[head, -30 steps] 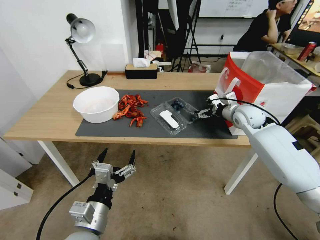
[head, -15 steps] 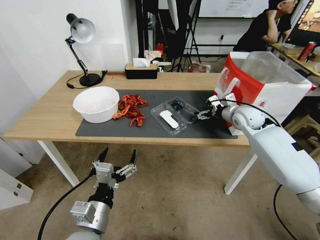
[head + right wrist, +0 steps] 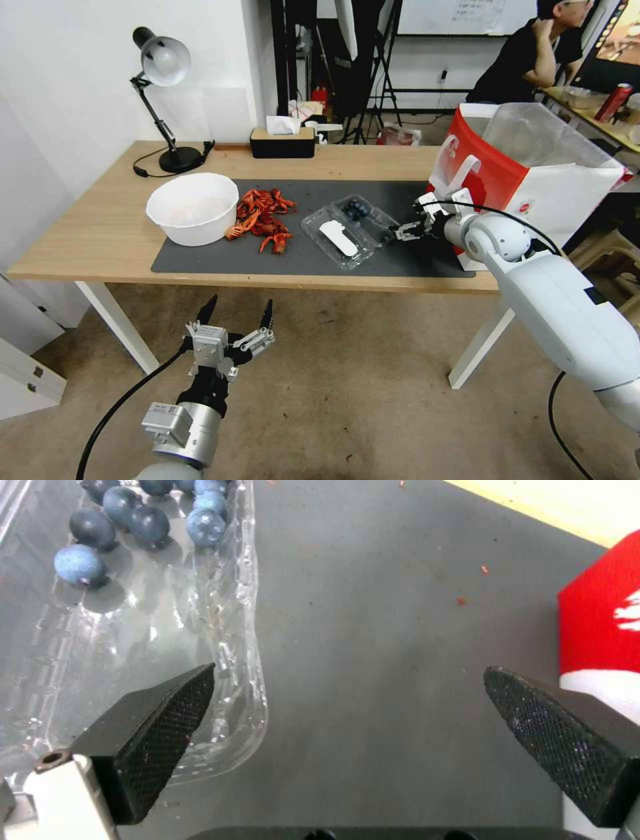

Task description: Close the takeout container lid, then place the container into the takeout bag.

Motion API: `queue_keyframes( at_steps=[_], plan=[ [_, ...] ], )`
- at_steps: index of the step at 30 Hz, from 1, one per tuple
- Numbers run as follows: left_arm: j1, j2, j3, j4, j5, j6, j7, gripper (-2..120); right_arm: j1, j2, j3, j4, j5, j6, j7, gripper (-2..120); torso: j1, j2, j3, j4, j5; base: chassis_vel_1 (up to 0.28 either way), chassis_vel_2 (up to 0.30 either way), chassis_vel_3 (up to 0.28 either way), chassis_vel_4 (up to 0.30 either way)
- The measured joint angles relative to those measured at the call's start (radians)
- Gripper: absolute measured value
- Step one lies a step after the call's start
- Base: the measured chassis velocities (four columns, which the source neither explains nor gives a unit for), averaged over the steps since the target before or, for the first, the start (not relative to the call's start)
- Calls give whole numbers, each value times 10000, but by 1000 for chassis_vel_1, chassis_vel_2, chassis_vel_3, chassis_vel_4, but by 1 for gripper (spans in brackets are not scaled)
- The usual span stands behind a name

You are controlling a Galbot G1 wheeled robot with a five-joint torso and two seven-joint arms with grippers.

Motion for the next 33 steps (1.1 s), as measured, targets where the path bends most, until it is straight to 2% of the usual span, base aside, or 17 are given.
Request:
queue_keyframes(
  at_steps=[33],
  plan=[
    [-37, -6, 211, 0, 92, -100, 7, 100, -317, -449, 45, 295, 342, 2, 21, 100, 0, -1, 0, -1, 0, 0, 0, 0, 0]
  ],
)
